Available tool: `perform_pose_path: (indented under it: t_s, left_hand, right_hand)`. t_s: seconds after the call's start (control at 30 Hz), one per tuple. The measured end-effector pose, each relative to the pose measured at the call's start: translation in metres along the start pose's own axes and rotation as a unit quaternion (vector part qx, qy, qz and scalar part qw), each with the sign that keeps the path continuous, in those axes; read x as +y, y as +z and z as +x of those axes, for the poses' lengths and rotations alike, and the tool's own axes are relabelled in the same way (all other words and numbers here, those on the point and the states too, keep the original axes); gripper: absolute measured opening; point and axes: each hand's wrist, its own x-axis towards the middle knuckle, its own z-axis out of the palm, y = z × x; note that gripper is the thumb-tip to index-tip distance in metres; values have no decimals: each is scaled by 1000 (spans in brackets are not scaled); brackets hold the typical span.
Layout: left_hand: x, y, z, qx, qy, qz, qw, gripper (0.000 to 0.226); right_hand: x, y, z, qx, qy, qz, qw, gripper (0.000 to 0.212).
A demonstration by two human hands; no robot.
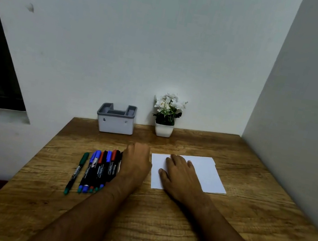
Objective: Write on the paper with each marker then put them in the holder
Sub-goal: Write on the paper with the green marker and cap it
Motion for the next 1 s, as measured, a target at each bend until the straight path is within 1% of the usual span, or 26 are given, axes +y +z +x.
perform_pose_path:
  t_s: [0.13,0.27,0.33,0.4,0.43,0.5,0.53,0.57,0.6,0.67,0.7,0.73,0.77,0.83,0.93,1.0]
  left_hand:
    - [0,1,7,27,-33,-64,997,6]
    - [2,-3,23,35,-88,-158,983,14]
    - [5,-6,32,32,-116,-207,971,12]
    - [9,-12,41,16,-148,-260,954,11]
    - [10,-16,47,2,-166,-289,943,11]
    - [11,-22,58,-30,-201,-364,909,9]
    - [11,-25,62,-45,-220,-409,885,6]
    - [11,-28,65,-59,-239,-460,853,5]
    - [10,-29,67,-73,-253,-518,814,8]
    - [12,-31,67,-106,-270,-623,727,16]
    - [12,-32,67,-126,-272,-655,694,23]
    - [12,-31,68,-146,-269,-672,674,28]
    - [11,-31,68,-163,-266,-678,665,32]
    - [9,-29,68,-183,-265,-680,658,31]
    - [7,-24,66,-214,-279,-683,641,18]
    - [9,-22,63,-223,-285,-681,636,14]
  right_hand:
    - [6,-1,-4,2,-6,2,1000,62]
    - [14,-8,-11,5,-3,13,1000,62]
    - [16,-12,-14,35,-5,47,998,61]
    - [16,-16,-12,98,3,137,986,57]
    - [15,-18,-8,133,11,196,971,52]
    - [10,-23,3,185,32,306,933,40]
    - [7,-26,9,190,42,349,917,33]
    - [3,-29,13,182,50,387,902,28]
    - [0,-31,18,169,56,419,890,26]
    - [-6,-32,24,133,64,461,875,30]
    - [-9,-32,28,117,69,471,872,33]
    - [-11,-31,31,107,77,478,869,36]
    - [-12,-29,33,101,85,483,865,36]
    - [-14,-27,37,96,101,498,856,35]
    - [-13,-24,40,103,117,513,844,32]
    - [-14,-24,40,112,126,506,846,33]
